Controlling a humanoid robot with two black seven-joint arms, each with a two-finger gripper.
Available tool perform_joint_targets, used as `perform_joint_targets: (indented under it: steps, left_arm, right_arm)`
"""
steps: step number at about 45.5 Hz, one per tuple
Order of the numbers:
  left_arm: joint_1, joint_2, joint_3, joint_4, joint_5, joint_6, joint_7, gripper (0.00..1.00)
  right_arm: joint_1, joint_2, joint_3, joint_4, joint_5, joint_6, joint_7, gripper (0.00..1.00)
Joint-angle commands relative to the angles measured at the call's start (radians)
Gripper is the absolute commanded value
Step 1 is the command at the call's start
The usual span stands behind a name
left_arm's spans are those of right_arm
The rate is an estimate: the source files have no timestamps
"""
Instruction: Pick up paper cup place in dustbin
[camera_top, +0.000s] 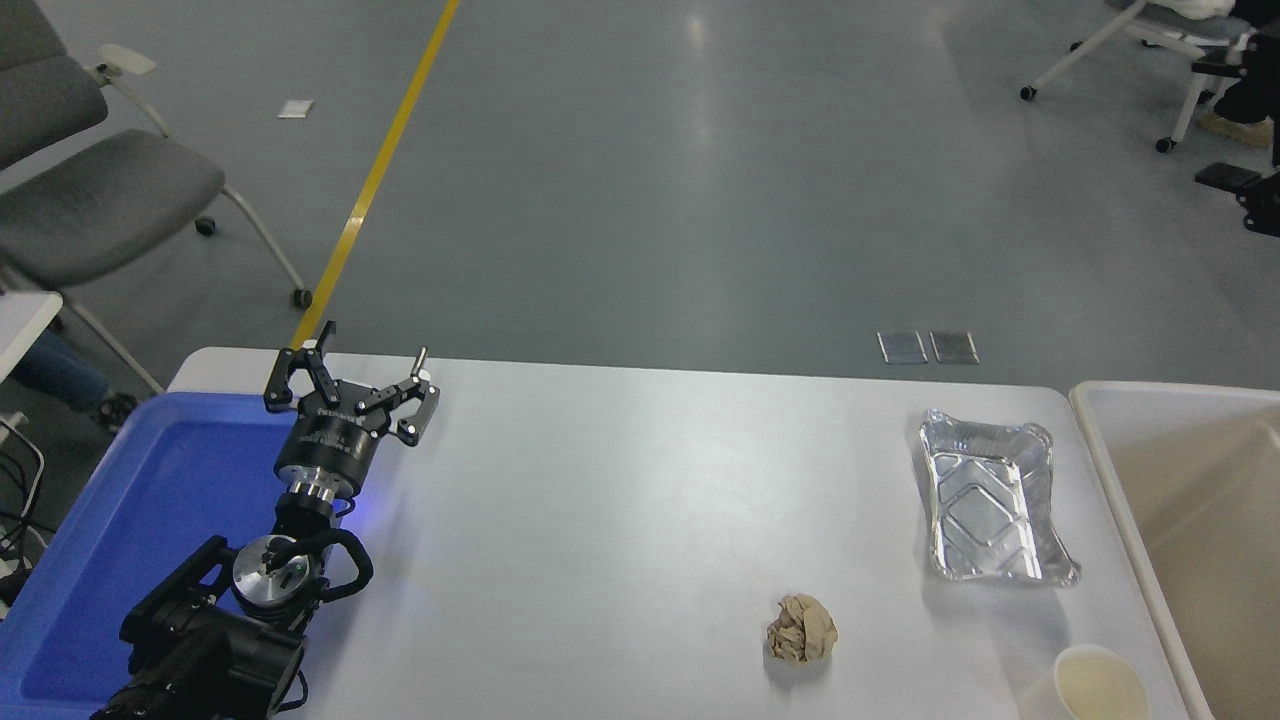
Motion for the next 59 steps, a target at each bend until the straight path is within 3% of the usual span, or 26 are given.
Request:
perform_joint_targets:
  steps: [1,12,20,28,38,52,59]
  left_arm:
    - [0.000,0.000,0.000,0.000,0.000,0.000,0.000,0.99]
    - [0.000,0.000,0.000,0.000,0.000,0.000,-0.002,0.99]
    - [0.000,0.000,0.000,0.000,0.000,0.000,-0.002,0.99]
    - [0.000,0.001,-0.001,0.000,0.000,0.000,0.000,0.99]
    - [0.000,0.001,-0.001,0.000,-0.002,0.002,-0.002,0.99]
    - [0.000,0.001,-0.001,0.000,-0.002,0.002,-0.002,0.99]
    - [0.000,0.001,-0.001,0.000,-0.002,0.002,-0.002,0.99]
  right_arm:
    - [0.390,0.069,-0.457,0.108,-0.108,0.028,-0.004,1.00]
    - [0.613,0.360,-0.796,0.162,-0.108,0.149,0.026,1.00]
    - [0.701,0.474,-0.862,0.251,-0.112,0.275,0.051,1.00]
    - [0.778,0.511,-0.879,0.367,-0.148,0.396,0.051,1.00]
    - [0.852,0.468,-0.891,0.476,-0.282,0.529,0.051,1.00]
    - [0.853,0.264,-0.974,0.476,-0.526,0.529,0.051,1.00]
    - [0.853,0.232,-0.986,0.476,-0.552,0.529,0.051,1.00]
